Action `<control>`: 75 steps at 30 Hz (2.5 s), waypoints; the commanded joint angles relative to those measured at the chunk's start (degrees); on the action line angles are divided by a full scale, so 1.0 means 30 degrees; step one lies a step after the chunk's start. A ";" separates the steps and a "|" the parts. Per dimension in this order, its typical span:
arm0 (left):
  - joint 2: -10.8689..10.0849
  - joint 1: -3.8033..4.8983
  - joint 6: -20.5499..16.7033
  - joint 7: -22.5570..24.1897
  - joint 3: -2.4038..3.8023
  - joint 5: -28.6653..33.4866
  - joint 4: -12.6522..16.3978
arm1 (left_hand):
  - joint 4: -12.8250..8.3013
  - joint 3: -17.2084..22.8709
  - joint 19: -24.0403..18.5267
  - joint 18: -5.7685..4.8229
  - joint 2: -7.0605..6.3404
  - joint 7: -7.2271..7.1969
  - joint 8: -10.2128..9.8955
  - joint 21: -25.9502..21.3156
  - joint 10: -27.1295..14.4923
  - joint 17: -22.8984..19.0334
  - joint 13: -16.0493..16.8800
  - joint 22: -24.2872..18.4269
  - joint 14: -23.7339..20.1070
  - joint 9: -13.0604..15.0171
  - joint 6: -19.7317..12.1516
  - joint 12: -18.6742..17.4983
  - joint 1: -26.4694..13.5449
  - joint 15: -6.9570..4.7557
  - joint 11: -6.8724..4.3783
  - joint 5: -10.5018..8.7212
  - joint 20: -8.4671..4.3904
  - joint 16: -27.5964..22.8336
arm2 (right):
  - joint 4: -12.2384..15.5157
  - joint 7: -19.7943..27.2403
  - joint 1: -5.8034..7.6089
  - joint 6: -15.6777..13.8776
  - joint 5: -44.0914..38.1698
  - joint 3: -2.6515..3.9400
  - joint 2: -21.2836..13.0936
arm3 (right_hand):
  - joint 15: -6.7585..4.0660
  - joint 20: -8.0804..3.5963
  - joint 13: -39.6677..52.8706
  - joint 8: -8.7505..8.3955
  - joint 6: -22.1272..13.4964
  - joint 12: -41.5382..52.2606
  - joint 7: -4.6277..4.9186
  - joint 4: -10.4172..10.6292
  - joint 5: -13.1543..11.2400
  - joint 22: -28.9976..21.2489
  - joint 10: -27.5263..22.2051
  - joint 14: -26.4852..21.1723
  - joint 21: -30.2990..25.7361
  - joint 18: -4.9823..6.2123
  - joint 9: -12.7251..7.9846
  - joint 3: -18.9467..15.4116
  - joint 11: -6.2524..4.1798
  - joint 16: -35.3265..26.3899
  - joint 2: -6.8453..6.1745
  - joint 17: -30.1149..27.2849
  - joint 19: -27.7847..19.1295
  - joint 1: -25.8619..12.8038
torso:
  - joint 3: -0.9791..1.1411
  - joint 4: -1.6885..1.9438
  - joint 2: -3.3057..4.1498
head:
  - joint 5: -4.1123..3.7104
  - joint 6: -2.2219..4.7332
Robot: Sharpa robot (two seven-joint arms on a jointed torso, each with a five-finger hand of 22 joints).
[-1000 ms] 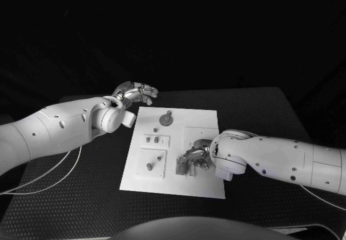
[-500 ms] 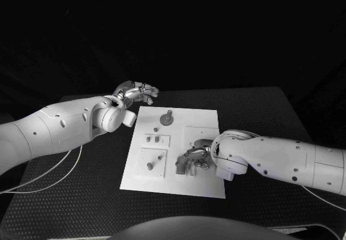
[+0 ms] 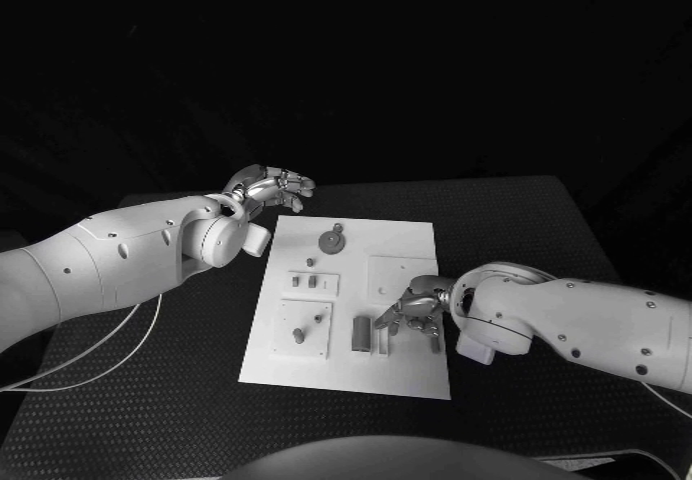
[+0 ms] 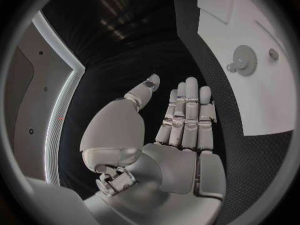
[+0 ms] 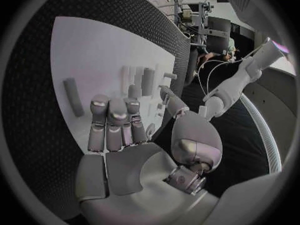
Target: Assemble the parts on the task board
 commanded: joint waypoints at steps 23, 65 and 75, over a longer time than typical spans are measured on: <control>-0.0188 0.0013 0.0299 0.0214 0.0003 0.0056 0.0093 | 0.0194 0.0003 -0.0048 0.0378 -0.0073 -0.0027 0.0152 -0.0099 0.0013 0.0066 -0.0010 0.0071 -0.0115 -0.0019 -0.0069 0.0174 -0.0155 -0.0018 0.0072 -0.0042 -0.0001 -0.0141 | 0.1258 -0.1949 0.0785 0.1889 -0.4439 -0.0250 -0.3345 | -0.0066 0.0129 0.0090 0.0115 0.0409 0.0060 0.0010 0.0129 -0.0034 -0.0156 0.0606 0.0247 0.0200 0.0853 0.0157 0.0712 -0.0026 -0.0106 0.0312 -0.0092 0.0064 0.3186 | 0.0192 -0.0412 -0.0120 | -0.0130 0.0468; -0.0038 0.0015 0.0431 0.0115 -0.0001 0.0056 0.0177 | 0.0226 -0.0002 -0.0072 0.0379 -0.0072 -0.0030 0.0164 -0.0116 -0.0003 0.0090 -0.0015 0.0103 -0.0134 -0.0024 -0.0078 0.0183 -0.0165 -0.0014 0.0071 -0.0043 0.0001 -0.0159 | -0.0597 -0.2456 -0.1119 0.1479 -0.9786 -0.0686 0.0035 | -0.0196 -0.0039 0.0462 0.0248 0.1113 0.0108 -0.0252 0.0054 -0.0034 -0.0391 0.1083 0.0548 0.0485 0.0853 0.0278 0.1143 -0.0280 -0.0018 0.0860 -0.0149 0.0288 0.2332 | 0.0157 -0.0379 -0.0119 | -0.0009 0.0062; -0.0078 0.0015 0.0402 0.0065 -0.0001 0.0051 0.0172 | 0.0227 0.0002 -0.0077 0.0381 -0.0067 -0.0031 0.0167 -0.0121 -0.0008 0.0097 -0.0017 0.0113 -0.0139 -0.0026 -0.0082 0.0186 -0.0153 -0.0013 0.0072 -0.0042 0.0001 -0.0164 | -0.0489 -0.2522 -0.1293 0.1918 -1.0884 -0.0684 0.0240 | -0.0196 -0.0045 0.0510 0.0207 0.1194 0.0036 -0.0285 -0.0217 -0.0035 -0.0449 0.1187 0.0618 0.0524 0.0853 0.0249 0.1758 -0.0315 -0.0058 0.0866 -0.0208 0.0281 0.3443 | 0.0103 -0.0388 -0.0121 | -0.0007 -0.0047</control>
